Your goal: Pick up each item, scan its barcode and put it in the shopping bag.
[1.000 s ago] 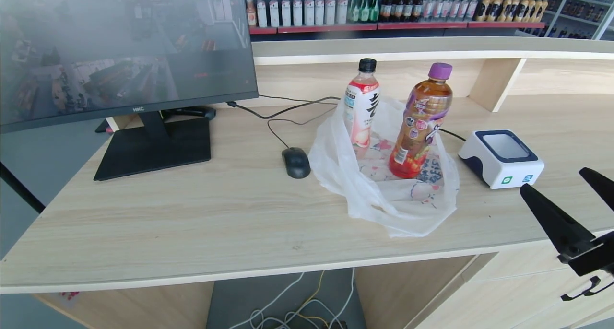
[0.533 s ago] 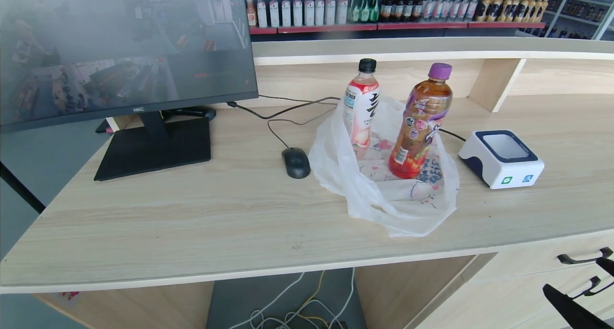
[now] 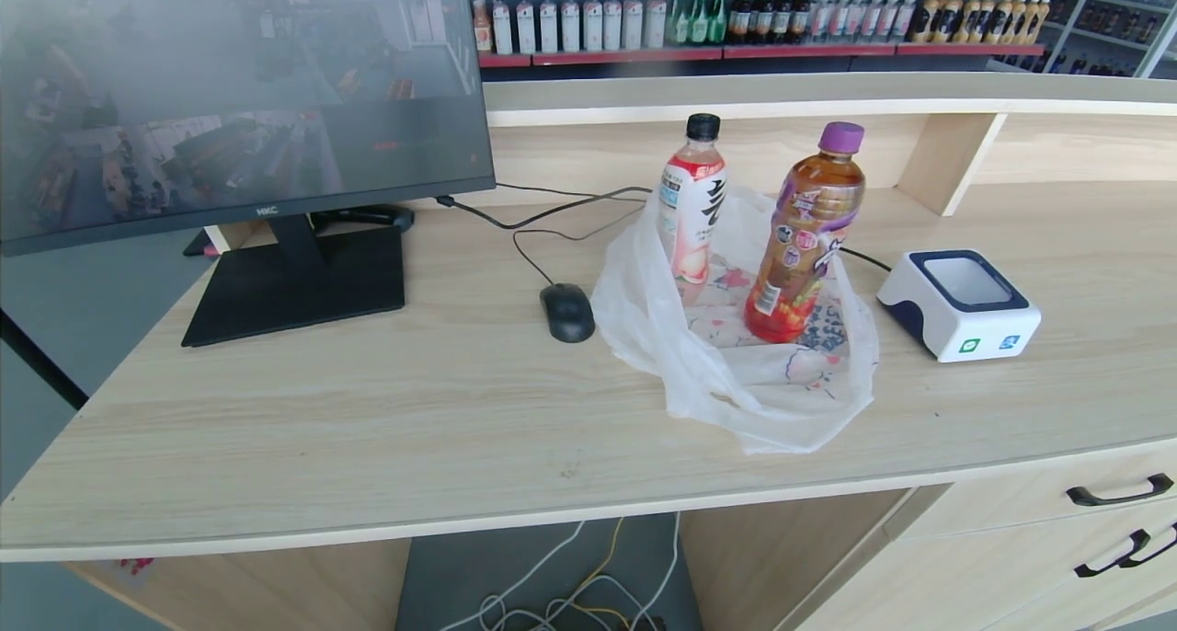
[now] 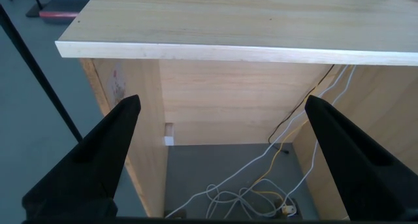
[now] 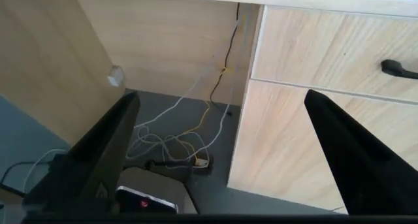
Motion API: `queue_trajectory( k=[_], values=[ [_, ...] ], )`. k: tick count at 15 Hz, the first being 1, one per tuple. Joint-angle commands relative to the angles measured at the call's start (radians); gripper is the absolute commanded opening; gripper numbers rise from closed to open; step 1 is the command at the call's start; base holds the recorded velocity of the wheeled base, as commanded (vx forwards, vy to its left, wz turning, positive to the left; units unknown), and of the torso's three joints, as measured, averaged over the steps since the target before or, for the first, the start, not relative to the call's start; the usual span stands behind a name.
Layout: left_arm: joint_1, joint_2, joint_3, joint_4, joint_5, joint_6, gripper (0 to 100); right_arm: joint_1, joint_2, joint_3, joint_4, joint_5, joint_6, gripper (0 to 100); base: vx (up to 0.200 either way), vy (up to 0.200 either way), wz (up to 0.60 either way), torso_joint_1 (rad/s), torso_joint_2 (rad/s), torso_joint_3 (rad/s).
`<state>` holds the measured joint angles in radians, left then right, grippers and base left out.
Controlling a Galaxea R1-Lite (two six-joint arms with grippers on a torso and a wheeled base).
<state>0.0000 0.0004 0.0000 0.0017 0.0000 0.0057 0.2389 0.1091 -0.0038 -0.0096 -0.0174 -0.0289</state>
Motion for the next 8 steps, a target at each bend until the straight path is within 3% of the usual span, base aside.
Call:
queue_trajectory(
  k=[1, 2, 8],
  values=[
    [0.0, 0.0, 0.0, 0.0, 0.0, 0.0, 100, -0.217, 0.014, 0.001, 0.008, 0.002, 0.001, 100, 0.0, 0.0, 0.0, 0.0, 0.0, 0.0],
    [0.0, 0.001, 0.0, 0.0, 0.0, 0.0, 100, -0.248, -0.019, 0.001, 0.008, 0.002, 0.001, 100, 0.0, 0.0, 0.0, 0.0, 0.0, 0.0],
    [0.0, 0.0, 0.0, 0.0, 0.0, -0.001, 100, -0.236, -0.109, 0.002, 0.013, 0.063, -0.02, 100, 0.0, 0.0, 0.0, 0.0, 0.0, 0.0]
  ],
)
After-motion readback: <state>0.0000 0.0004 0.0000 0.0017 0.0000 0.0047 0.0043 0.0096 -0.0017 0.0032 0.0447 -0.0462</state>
